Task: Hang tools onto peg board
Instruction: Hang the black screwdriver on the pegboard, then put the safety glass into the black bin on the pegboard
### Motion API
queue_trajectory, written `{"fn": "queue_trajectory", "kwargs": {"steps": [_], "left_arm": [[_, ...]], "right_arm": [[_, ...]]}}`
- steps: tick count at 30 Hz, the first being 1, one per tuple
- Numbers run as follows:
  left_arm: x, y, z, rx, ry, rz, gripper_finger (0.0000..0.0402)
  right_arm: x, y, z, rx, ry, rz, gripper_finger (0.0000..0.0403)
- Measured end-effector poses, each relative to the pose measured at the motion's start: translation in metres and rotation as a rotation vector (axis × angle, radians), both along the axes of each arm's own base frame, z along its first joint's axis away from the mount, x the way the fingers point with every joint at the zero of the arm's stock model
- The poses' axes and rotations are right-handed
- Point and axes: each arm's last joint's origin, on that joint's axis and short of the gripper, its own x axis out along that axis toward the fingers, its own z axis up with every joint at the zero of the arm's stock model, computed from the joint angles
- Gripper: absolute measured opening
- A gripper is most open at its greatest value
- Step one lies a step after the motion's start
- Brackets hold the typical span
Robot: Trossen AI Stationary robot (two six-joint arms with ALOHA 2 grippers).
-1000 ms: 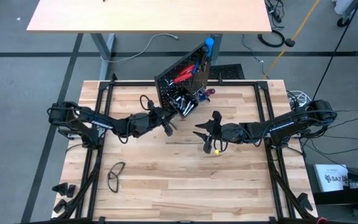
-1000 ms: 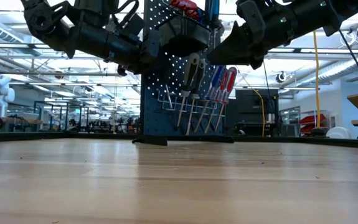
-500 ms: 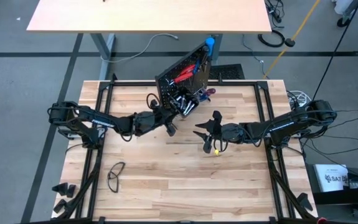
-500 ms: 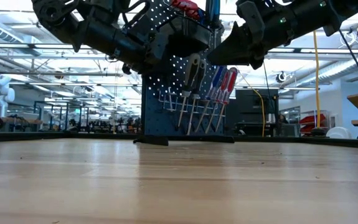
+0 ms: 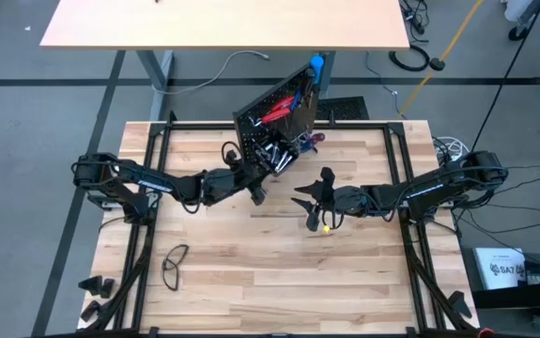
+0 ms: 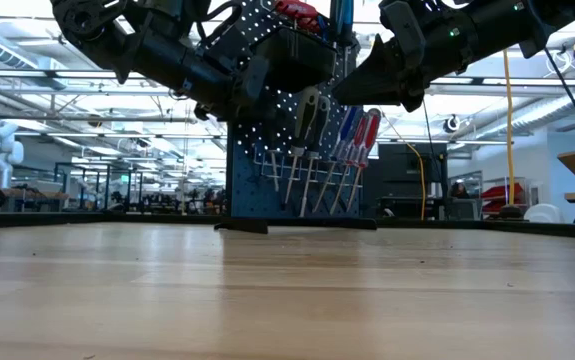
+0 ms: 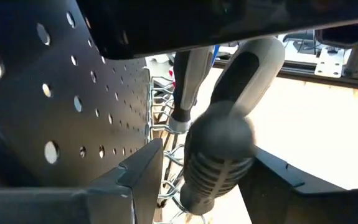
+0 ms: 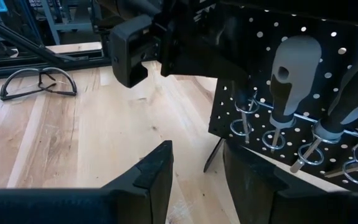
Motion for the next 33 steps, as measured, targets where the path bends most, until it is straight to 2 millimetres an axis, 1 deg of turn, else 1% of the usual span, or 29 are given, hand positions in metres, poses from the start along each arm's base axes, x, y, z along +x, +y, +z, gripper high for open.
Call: {"fn": "queue_trajectory", "kwargs": {"steps": [7,10,17,23,29,33], "left_arm": [[-0.002,-0.001,-0.005,-0.003,0.06,0.001,0.0197],[-0.003,-0.004,-0.008,-0.002,0.094,-0.006,0.0198],[-0.009,-0.014,0.004,0.011,0.095,-0.032,0.0198],[-0.019,-0.014,0.007,0.01,0.167,-0.023,0.0198],[-0.024,-0.012,0.001,0.031,0.252,0.038,0.0199],[-0.028,-0.006,-0.004,0.042,0.288,0.089,0.0199]], "right_arm": [[0.0,0.0,0.0,0.0,0.0,0.0,0.0132],[0.0,0.0,0.0,0.0,0.0,0.0,0.0132],[0.0,0.0,-0.001,-0.001,0.008,0.001,0.0132],[0.0,0.0,-0.001,0.006,0.006,-0.001,0.0132],[0.0,0.0,-0.001,0.006,0.006,-0.001,0.0132],[0.0,0.0,0.0,0.006,0.004,-0.001,0.0132]]}}
